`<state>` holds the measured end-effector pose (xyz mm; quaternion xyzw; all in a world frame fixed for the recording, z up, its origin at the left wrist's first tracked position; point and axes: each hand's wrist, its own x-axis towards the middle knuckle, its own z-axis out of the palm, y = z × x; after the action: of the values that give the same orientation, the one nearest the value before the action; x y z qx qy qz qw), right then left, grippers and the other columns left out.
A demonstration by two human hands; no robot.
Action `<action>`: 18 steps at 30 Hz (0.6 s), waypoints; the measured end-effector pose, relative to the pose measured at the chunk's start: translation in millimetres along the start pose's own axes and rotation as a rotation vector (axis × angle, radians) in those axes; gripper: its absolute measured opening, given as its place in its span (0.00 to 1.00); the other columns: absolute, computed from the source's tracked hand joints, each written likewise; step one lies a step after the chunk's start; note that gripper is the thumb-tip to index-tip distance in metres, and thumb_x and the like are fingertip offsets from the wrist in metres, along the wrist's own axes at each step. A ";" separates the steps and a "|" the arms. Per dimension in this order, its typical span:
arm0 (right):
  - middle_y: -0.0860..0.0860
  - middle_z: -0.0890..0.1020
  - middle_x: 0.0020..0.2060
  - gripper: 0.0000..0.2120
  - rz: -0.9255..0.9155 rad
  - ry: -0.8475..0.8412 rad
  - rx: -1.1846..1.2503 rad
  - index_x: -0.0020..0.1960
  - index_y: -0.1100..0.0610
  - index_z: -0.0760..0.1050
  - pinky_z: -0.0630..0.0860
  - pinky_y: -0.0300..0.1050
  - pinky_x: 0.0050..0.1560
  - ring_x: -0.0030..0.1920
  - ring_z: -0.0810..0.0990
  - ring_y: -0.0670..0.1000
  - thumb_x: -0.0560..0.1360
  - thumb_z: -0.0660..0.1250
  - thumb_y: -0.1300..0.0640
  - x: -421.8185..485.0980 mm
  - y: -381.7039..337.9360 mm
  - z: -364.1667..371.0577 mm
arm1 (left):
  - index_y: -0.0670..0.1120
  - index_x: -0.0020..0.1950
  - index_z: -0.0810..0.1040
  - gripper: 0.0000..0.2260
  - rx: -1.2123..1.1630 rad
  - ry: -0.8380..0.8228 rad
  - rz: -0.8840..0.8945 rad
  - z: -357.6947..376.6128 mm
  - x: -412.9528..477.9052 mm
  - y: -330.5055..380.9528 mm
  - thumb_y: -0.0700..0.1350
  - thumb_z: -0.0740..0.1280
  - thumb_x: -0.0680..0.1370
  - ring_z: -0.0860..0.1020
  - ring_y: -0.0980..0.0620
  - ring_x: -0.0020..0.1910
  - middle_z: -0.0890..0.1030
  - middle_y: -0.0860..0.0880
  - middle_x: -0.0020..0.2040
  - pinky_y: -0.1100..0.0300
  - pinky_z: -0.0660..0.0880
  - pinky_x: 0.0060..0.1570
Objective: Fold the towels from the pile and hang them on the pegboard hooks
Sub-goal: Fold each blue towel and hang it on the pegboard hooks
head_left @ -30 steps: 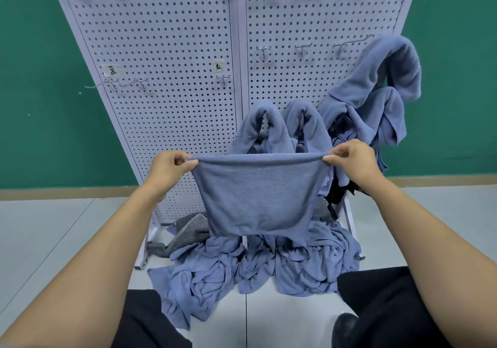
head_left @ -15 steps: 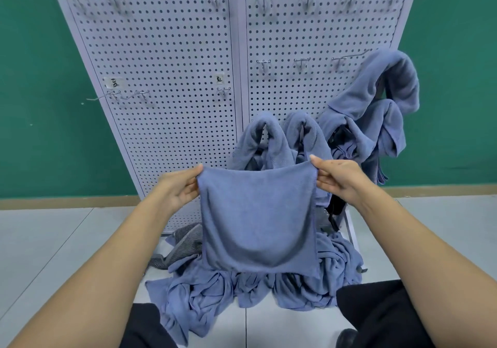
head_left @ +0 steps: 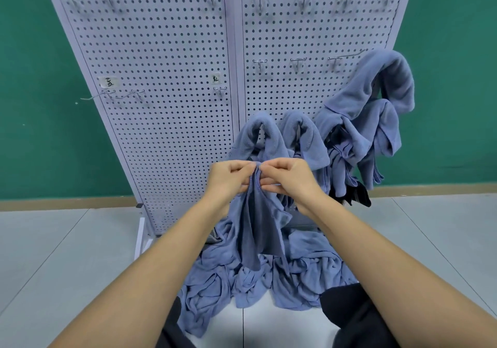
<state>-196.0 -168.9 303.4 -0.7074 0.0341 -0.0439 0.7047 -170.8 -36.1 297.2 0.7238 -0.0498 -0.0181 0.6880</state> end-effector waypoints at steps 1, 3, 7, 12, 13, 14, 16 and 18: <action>0.55 0.82 0.37 0.06 -0.007 -0.021 0.015 0.50 0.64 0.79 0.81 0.36 0.41 0.36 0.81 0.48 0.78 0.65 0.63 -0.6 -1.1 -2.2 | 0.46 0.49 0.83 0.05 -0.005 -0.028 0.011 -0.7 -0.3 1.1 0.45 0.69 0.77 0.78 0.64 0.30 0.83 0.55 0.34 0.71 0.73 0.32; 0.55 0.82 0.40 0.08 -0.011 -0.085 0.041 0.51 0.63 0.80 0.80 0.36 0.44 0.37 0.81 0.46 0.79 0.61 0.66 -1.1 -2.3 -7.8 | 0.47 0.50 0.83 0.07 0.018 -0.084 0.030 -3.3 0.9 0.9 0.47 0.73 0.73 0.80 0.63 0.37 0.85 0.54 0.38 0.68 0.74 0.37; 0.53 0.84 0.45 0.09 -0.051 -0.149 -0.010 0.53 0.59 0.80 0.79 0.35 0.49 0.43 0.81 0.45 0.78 0.62 0.67 2.7 -1.5 -22.5 | 0.46 0.52 0.82 0.06 0.028 -0.095 -0.006 -5.3 5.9 -2.6 0.40 0.69 0.76 0.78 0.59 0.39 0.83 0.53 0.41 0.67 0.74 0.38; 0.45 0.77 0.56 0.18 -0.266 -0.088 -0.489 0.61 0.50 0.76 0.70 0.38 0.60 0.57 0.73 0.43 0.72 0.73 0.55 12.6 -2.1 -49.5 | 0.50 0.49 0.81 0.10 0.013 -0.212 0.013 -5.3 6.3 0.8 0.38 0.62 0.79 0.77 0.56 0.40 0.82 0.52 0.41 0.63 0.72 0.42; 0.43 0.73 0.59 0.23 -0.264 -0.123 -0.587 0.64 0.49 0.74 0.67 0.39 0.62 0.60 0.69 0.42 0.71 0.74 0.51 14.5 -0.8 -52.3 | 0.50 0.49 0.80 0.10 0.006 -0.251 0.019 -5.4 6.3 1.0 0.38 0.61 0.80 0.78 0.56 0.40 0.82 0.51 0.42 0.62 0.71 0.44; 0.41 0.71 0.61 0.26 -0.257 -0.164 -0.667 0.66 0.47 0.72 0.64 0.40 0.63 0.63 0.66 0.42 0.70 0.75 0.48 16.6 0.5 -53.9 | 0.50 0.49 0.80 0.11 -0.007 -0.290 0.023 -5.7 6.4 1.2 0.38 0.60 0.80 0.78 0.56 0.40 0.82 0.51 0.43 0.62 0.72 0.44; 0.42 0.75 0.59 0.23 -0.240 -0.249 -0.731 0.62 0.49 0.75 0.66 0.40 0.61 0.61 0.69 0.42 0.69 0.75 0.46 22.5 2.8 -54.9 | 0.50 0.49 0.80 0.12 -0.022 -0.346 0.030 -6.4 6.6 1.3 0.37 0.59 0.80 0.78 0.56 0.42 0.82 0.51 0.45 0.63 0.72 0.45; 0.45 0.80 0.43 0.14 -0.232 -0.307 -0.707 0.51 0.56 0.80 0.70 0.40 0.50 0.45 0.76 0.42 0.71 0.73 0.48 26.4 2.8 -53.2 | 0.50 0.49 0.80 0.12 -0.012 -0.340 0.028 -7.7 9.1 -0.6 0.37 0.59 0.80 0.77 0.55 0.43 0.82 0.51 0.45 0.63 0.73 0.46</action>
<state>-175.7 -224.7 301.1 -0.9037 -0.1386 -0.0026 0.4050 -161.0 -29.3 297.4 0.7052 -0.1755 -0.1311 0.6743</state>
